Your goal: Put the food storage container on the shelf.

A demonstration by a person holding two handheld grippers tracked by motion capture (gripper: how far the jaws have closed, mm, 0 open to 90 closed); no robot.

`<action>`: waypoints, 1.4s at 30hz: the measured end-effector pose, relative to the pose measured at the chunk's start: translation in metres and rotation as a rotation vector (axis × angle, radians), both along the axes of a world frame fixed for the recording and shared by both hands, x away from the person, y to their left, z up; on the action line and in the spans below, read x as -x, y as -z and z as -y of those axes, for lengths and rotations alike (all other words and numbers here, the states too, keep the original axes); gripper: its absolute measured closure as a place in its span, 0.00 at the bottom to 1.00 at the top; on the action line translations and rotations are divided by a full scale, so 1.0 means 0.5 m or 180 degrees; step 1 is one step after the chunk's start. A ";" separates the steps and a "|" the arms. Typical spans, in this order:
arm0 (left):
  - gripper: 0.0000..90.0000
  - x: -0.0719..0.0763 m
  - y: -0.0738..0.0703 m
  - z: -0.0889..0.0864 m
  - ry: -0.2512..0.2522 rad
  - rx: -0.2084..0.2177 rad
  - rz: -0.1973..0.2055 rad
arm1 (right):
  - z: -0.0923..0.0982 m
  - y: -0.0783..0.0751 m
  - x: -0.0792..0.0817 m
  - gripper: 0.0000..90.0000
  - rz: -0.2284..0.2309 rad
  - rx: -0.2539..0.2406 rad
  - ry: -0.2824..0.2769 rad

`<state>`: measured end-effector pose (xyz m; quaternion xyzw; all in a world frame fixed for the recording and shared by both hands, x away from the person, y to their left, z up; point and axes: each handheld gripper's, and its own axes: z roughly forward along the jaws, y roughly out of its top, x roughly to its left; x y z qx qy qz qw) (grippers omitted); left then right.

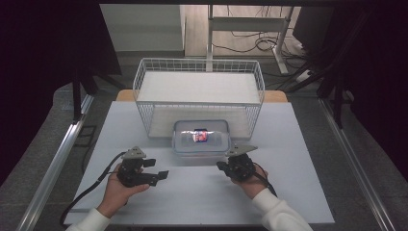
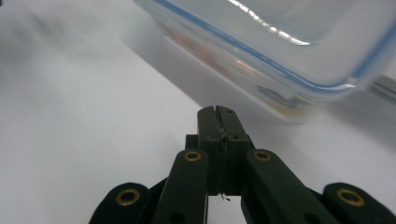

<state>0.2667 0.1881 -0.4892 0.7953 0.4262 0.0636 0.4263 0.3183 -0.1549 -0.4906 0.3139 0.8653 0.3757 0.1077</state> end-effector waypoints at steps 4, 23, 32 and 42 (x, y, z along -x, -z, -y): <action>0.29 0.014 0.006 0.010 0.0039 -0.0052 -0.0002 | -0.014 0.007 -0.004 0.99 -0.0002 0.0010 -0.0005; 0.28 0.012 0.012 0.009 0.0065 -0.0038 -0.0070 | -0.113 0.062 -0.070 0.99 -0.0065 0.0093 0.0067; 0.28 0.009 0.013 0.003 0.0043 0.0015 -0.0085 | -0.117 0.058 -0.075 0.99 -0.0098 -0.0027 0.0090; 0.28 0.009 0.012 0.003 0.0037 0.0007 -0.0078 | -0.126 0.042 -0.100 0.99 -0.0107 -0.0150 0.0179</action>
